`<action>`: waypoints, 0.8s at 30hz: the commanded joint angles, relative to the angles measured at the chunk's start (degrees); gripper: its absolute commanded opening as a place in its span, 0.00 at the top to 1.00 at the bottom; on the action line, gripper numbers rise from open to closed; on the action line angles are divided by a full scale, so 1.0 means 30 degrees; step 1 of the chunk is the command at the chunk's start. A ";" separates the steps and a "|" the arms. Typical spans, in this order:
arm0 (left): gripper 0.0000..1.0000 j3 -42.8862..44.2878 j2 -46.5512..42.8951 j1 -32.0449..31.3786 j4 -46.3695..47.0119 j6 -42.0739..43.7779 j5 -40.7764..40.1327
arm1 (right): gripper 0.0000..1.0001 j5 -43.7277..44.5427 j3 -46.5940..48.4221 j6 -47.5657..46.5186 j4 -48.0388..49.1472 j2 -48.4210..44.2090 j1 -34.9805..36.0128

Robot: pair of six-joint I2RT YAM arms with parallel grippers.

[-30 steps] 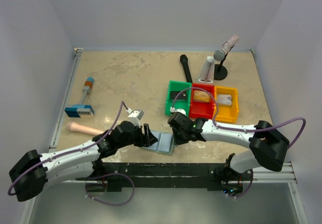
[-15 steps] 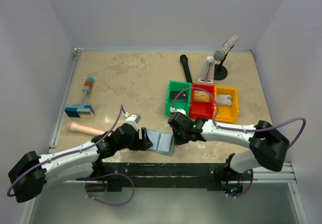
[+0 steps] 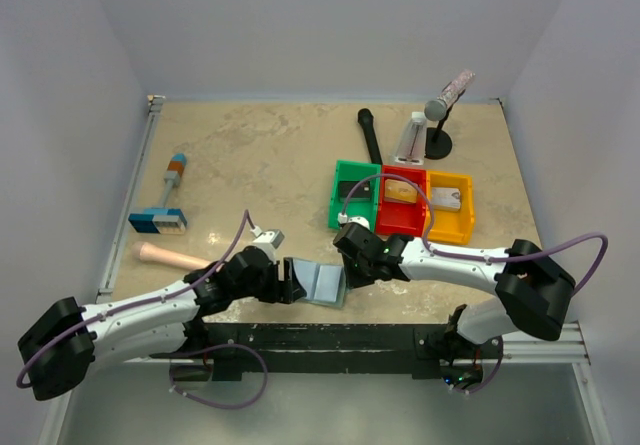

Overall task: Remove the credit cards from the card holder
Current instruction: Remove the credit card from the card holder.

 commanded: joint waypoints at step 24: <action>0.32 -0.0569 0.0074 -0.0018 0.5974 0.0786 0.2892 | 1.00 -0.0095 0.0044 -0.0229 0.0112 0.0088 -0.0099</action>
